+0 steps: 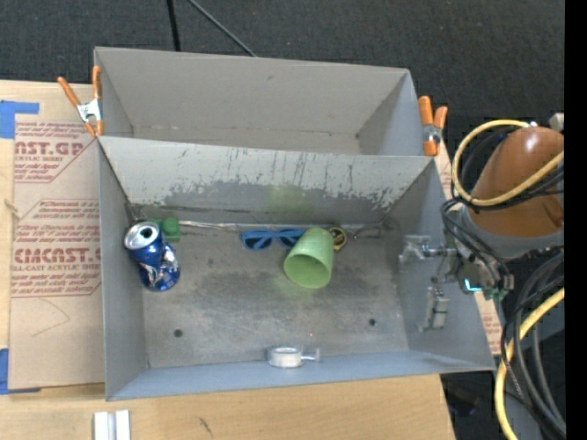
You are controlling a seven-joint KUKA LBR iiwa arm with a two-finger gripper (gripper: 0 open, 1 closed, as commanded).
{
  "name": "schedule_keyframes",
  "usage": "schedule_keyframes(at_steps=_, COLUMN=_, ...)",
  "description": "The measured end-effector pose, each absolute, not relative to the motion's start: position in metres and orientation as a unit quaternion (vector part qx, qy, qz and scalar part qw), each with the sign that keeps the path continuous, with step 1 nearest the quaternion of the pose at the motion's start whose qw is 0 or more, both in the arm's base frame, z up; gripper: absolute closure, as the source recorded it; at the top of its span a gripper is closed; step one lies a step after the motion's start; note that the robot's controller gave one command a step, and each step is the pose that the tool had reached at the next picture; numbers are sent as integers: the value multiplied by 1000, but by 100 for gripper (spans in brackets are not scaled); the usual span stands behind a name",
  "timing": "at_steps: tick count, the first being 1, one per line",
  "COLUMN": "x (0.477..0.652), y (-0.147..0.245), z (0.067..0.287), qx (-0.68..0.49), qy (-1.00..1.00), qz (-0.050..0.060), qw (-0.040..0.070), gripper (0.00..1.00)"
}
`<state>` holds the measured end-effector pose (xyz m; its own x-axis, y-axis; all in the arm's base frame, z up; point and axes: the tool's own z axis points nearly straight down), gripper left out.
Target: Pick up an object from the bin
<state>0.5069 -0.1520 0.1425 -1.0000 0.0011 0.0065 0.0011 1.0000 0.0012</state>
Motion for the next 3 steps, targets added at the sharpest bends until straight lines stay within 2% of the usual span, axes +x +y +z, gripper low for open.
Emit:
schedule_keyframes(at_steps=1, x=594, y=-93, z=125, qx=87, qy=-996, qz=-1, qw=-3, gripper=0)
schedule_keyframes(at_steps=2, x=583, y=-36, z=94, qx=39, qy=-999, qz=-2, qw=0, gripper=0)
schedule_keyframes(at_steps=3, x=594, y=-5, z=70, qx=69, qy=-998, qz=1, qw=-2, gripper=0)
